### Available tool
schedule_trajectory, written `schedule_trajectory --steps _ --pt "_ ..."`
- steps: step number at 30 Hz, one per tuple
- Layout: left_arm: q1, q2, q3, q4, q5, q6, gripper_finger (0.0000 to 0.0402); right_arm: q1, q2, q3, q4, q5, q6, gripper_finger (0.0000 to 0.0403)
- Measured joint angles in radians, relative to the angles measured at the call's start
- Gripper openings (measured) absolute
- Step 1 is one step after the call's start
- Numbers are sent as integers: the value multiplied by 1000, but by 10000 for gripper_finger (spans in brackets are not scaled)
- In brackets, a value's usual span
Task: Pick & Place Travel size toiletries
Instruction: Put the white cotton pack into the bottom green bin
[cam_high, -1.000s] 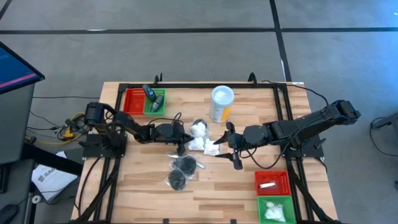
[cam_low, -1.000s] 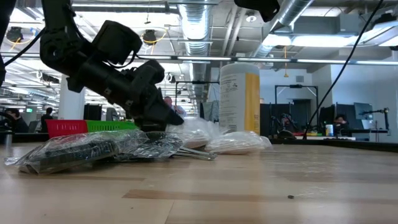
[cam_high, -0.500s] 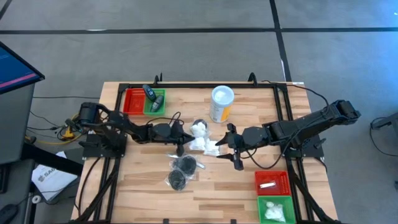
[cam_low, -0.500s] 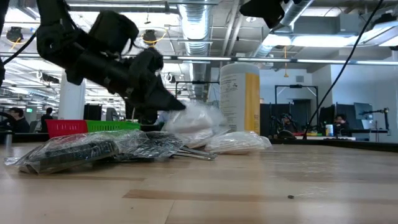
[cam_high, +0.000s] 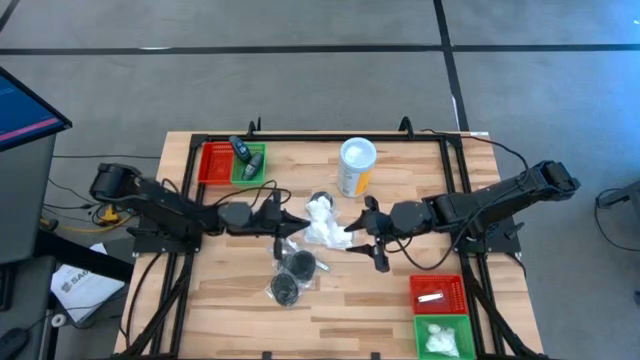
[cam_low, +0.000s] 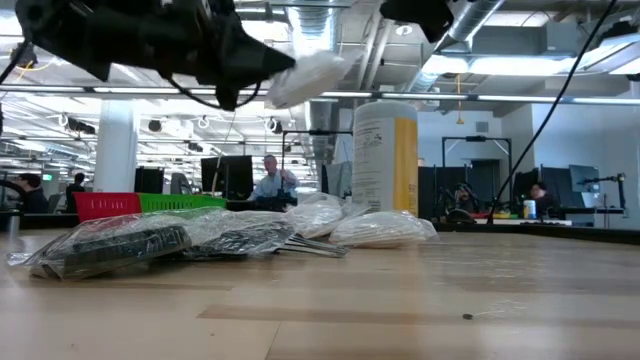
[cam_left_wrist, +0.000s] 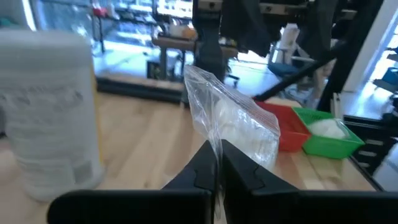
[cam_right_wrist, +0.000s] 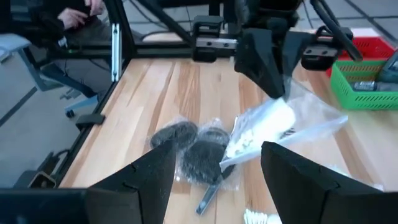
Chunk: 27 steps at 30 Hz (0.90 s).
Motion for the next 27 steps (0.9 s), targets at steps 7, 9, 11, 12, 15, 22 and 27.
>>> schedule_trajectory --steps 7,9,11,12,15,22,27 --pt "-51 -5 29 8 -108 97 1 -34 0 0 2 0 32 225" --pt "-67 -1 49 4 -130 133 1 -46 0 0 1 0 48 225" --pt "-83 -1 74 6 -149 179 1 -55 0 0 2 0 52 225" --pt "-90 -2 83 8 -159 203 0 -59 0 0 2 0 52 225" --pt "-110 -1 103 2 -184 261 0 -66 0 0 3 0 52 225" --pt "-129 58 150 0 -273 321 0 -66 0 0 10 0 52 225" --pt "-129 141 202 -2 -276 338 0 -66 0 0 14 0 52 225"
